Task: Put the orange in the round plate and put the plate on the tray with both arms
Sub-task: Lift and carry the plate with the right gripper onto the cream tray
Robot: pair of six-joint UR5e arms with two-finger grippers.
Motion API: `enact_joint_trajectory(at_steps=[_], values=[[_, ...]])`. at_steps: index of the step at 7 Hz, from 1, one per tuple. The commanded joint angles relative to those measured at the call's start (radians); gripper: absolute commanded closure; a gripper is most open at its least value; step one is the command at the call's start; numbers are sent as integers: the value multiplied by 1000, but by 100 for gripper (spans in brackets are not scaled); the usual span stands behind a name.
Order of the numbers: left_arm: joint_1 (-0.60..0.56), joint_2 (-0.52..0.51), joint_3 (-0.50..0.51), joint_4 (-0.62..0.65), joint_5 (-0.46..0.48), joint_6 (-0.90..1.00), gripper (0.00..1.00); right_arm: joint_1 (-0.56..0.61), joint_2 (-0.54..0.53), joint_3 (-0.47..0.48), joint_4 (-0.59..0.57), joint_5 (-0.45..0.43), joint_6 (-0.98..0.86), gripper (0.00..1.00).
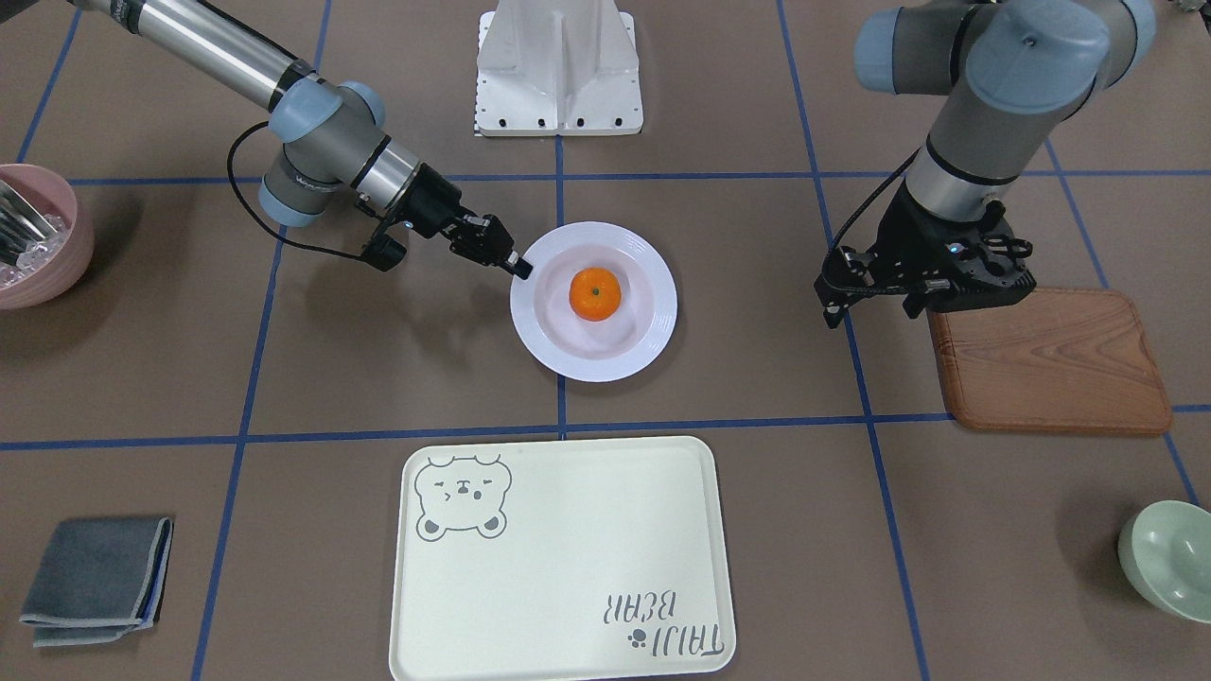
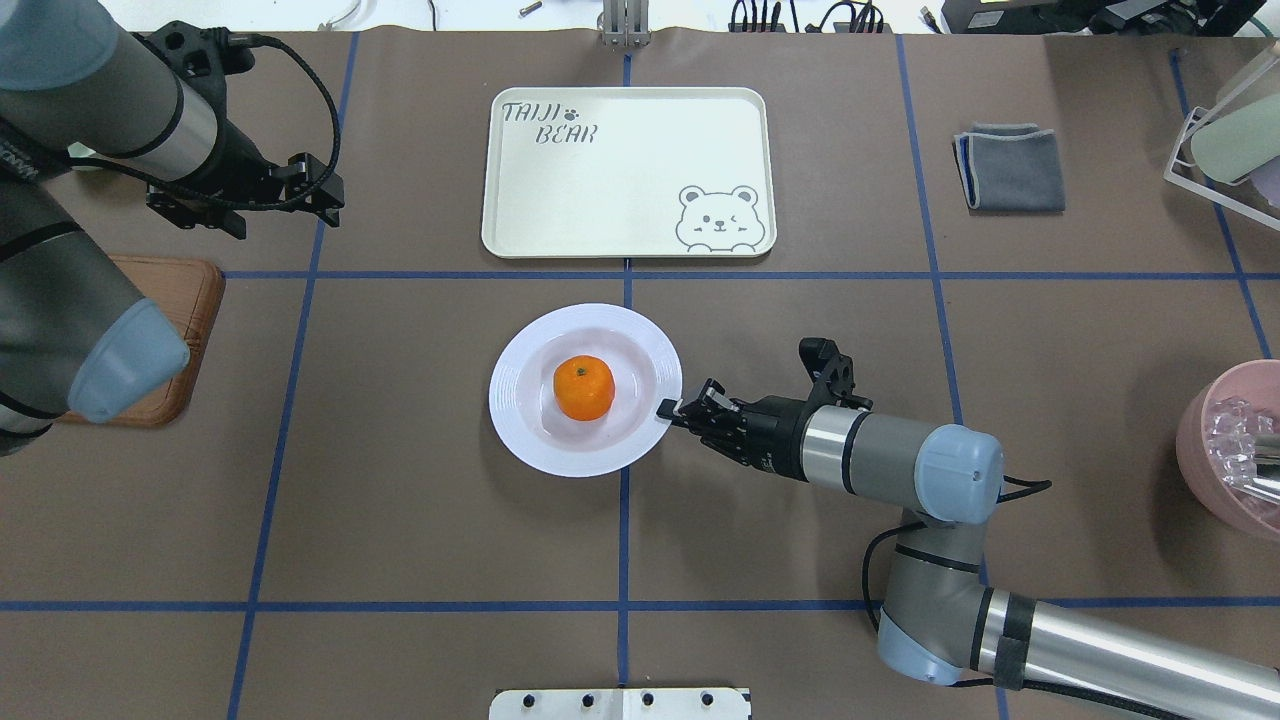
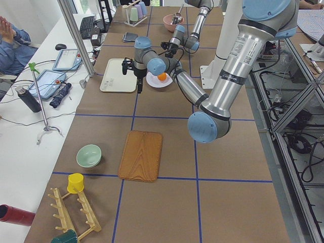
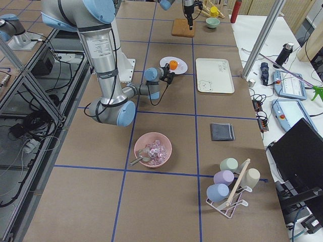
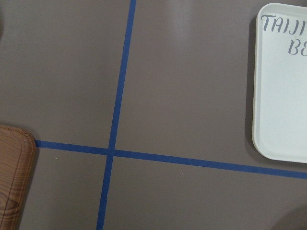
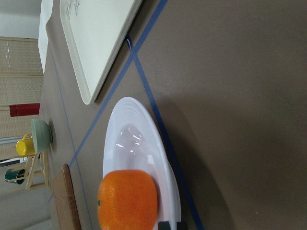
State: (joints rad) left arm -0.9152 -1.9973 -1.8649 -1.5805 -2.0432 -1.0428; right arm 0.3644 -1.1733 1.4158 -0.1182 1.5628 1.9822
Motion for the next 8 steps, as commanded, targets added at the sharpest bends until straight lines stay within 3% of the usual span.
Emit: enact_joint_trajectory(at_steps=[1, 2, 6, 8], values=[[-1, 0, 0, 0, 0, 1, 2, 4, 3, 14, 5, -1, 7, 100], [-2, 0, -3, 0, 0, 1, 2, 13, 3, 40, 5, -4, 10, 100], [-54, 2, -7, 0, -8, 53, 2, 18, 9, 55, 20, -197, 40, 100], [-96, 17, -14, 5, -9, 98, 2, 91, 69, -15, 2, -236, 40, 100]])
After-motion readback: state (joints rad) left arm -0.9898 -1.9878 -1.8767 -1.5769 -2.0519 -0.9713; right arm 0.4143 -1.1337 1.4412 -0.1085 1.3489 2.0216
